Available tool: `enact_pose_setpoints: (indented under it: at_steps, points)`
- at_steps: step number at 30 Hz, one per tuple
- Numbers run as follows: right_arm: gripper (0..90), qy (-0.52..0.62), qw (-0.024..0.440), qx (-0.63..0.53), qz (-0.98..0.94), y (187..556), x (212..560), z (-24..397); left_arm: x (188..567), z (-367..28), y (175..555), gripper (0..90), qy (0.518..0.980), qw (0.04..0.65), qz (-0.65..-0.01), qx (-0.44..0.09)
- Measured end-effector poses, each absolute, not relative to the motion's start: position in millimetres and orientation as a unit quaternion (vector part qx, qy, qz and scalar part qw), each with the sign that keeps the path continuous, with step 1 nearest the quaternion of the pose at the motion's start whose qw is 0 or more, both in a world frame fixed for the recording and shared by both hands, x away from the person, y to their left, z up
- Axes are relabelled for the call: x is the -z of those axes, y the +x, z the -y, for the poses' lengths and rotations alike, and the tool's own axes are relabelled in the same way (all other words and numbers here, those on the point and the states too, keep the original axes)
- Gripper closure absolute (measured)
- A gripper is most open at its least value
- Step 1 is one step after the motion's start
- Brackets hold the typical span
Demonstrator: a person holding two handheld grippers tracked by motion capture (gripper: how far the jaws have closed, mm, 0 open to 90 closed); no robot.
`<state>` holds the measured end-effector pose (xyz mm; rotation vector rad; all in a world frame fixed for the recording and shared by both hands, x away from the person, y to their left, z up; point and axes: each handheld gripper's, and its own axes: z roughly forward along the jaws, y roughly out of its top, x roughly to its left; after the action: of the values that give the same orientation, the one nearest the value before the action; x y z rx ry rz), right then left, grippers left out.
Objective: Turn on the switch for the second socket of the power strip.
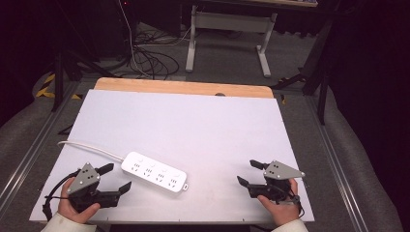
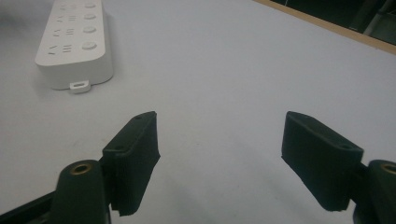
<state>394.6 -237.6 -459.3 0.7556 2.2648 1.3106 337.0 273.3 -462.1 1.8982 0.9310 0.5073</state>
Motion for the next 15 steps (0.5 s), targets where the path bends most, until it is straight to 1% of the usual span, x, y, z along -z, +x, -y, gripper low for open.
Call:
enact_pose_setpoints:
  at_steps: [4,15]
  points:
    - [30.2,0.269,0.206,-0.469,-0.815,393.9,458.9,237.1,461.4,-272.3,335.8,14.3,0.775,0.463,-0.376,-0.210]
    - [30.2,0.266,0.211,-0.467,-0.816,393.4,458.8,236.2,460.1,-271.4,332.4,14.7,0.776,0.457,-0.372,-0.225]
